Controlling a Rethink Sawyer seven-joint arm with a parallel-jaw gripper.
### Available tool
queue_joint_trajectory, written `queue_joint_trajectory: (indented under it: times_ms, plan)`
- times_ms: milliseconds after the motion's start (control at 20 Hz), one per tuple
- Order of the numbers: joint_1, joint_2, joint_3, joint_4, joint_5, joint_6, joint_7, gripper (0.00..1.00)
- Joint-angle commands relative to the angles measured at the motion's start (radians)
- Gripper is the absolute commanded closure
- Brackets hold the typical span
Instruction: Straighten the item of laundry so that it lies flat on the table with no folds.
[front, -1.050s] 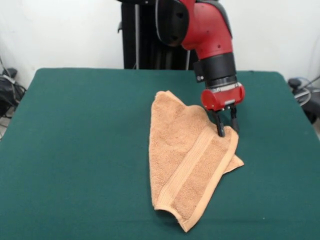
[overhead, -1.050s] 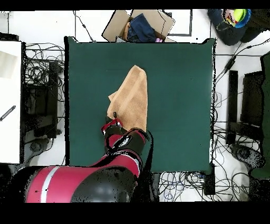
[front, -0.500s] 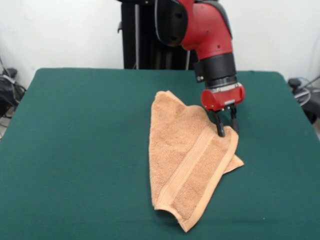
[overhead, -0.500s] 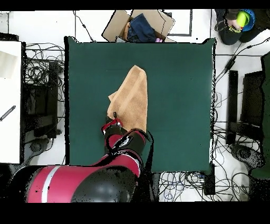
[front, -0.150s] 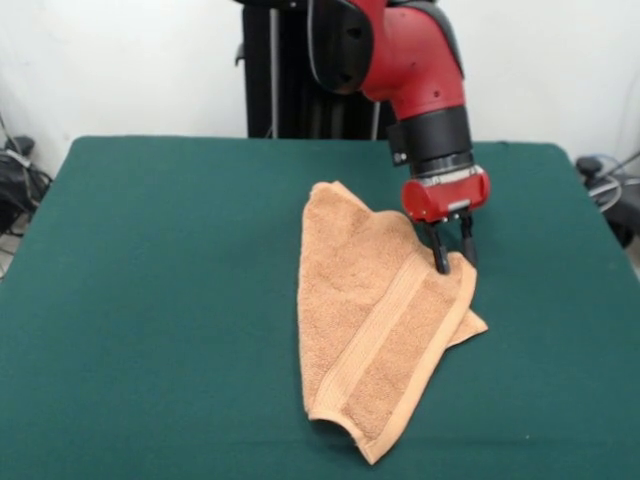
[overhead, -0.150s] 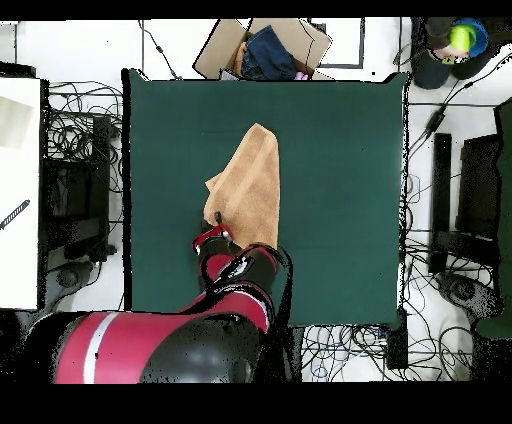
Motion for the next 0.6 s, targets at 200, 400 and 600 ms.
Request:
queue_joint_trajectory:
  times_ms: [200,400,600]
  plan:
    - [-0.022,0.180,0.039,-0.183,0.151,0.306,0.078,1.00]
    - [-0.017,0.182,0.040,-0.179,0.173,0.317,0.086,1.00]
    - [-0.017,0.182,0.043,-0.177,0.183,0.319,0.091,1.00]
